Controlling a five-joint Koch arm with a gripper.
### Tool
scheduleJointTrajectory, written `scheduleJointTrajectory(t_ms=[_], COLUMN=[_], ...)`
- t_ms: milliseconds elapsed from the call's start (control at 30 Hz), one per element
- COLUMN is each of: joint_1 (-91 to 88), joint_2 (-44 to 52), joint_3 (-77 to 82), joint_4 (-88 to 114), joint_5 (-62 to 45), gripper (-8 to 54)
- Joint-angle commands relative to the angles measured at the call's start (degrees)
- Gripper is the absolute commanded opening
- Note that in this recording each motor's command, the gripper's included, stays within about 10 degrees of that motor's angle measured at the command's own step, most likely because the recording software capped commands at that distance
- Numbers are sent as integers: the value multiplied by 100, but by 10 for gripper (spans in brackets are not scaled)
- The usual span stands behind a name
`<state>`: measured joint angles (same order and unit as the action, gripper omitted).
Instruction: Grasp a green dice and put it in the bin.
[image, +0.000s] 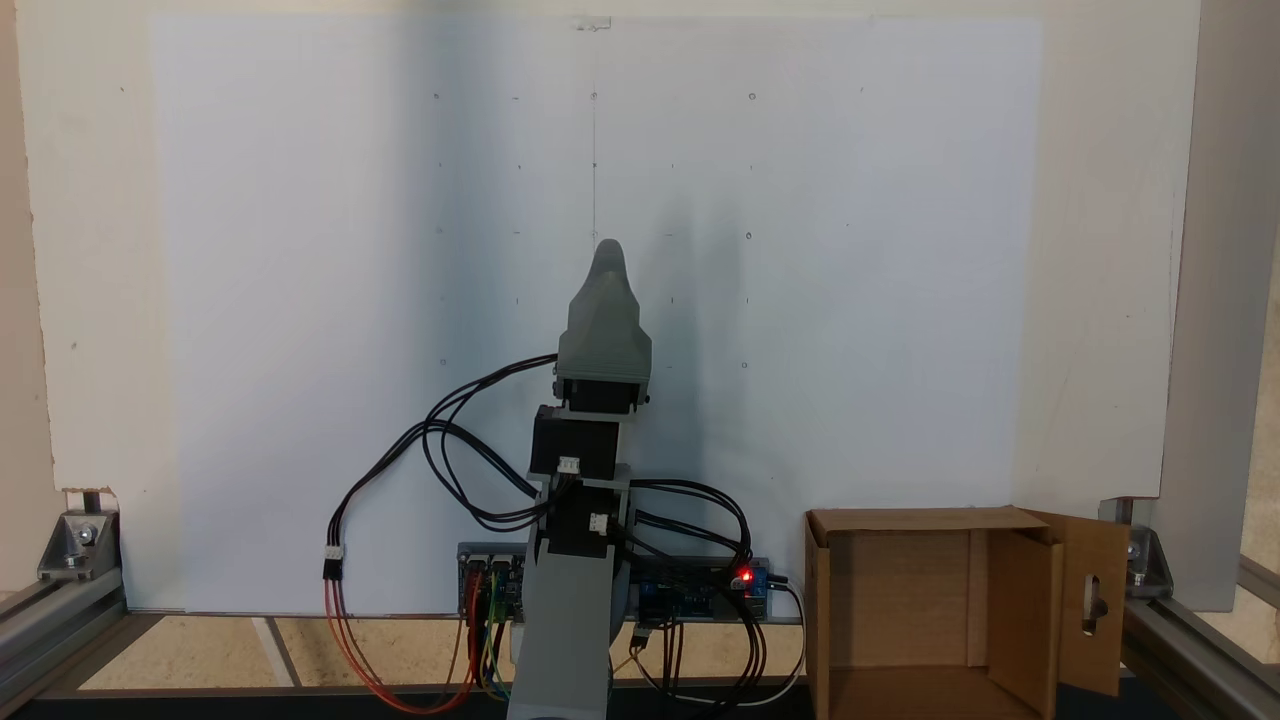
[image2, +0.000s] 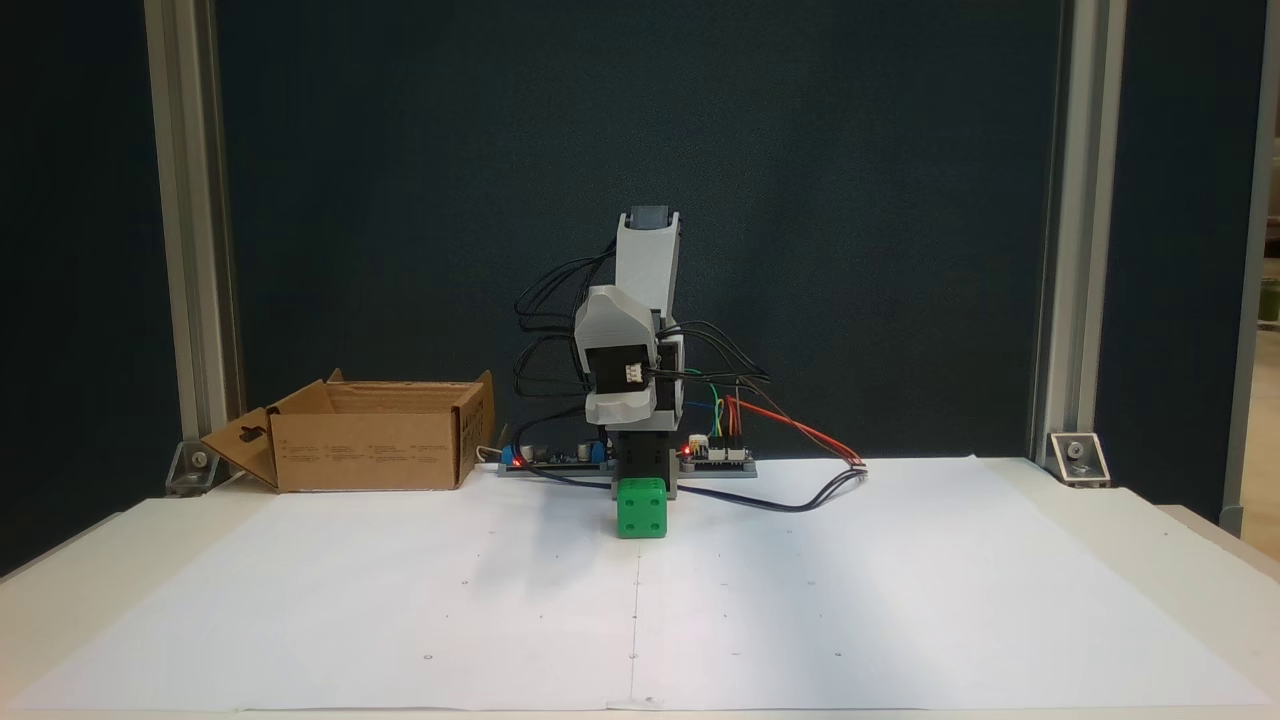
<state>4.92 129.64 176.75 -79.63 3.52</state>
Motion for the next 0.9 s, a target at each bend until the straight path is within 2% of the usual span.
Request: scheduleJointTrajectory(t_ms=[0,400,667,867], joint_1=[9,0,0,-9], joint_2=[598,606,606,615], joint_3=[220,-281,-1099,-1951], joint_4=[-299,-26,1775,3944], joint_5=[-237,-237,-246,-237], gripper=[432,431,432,434])
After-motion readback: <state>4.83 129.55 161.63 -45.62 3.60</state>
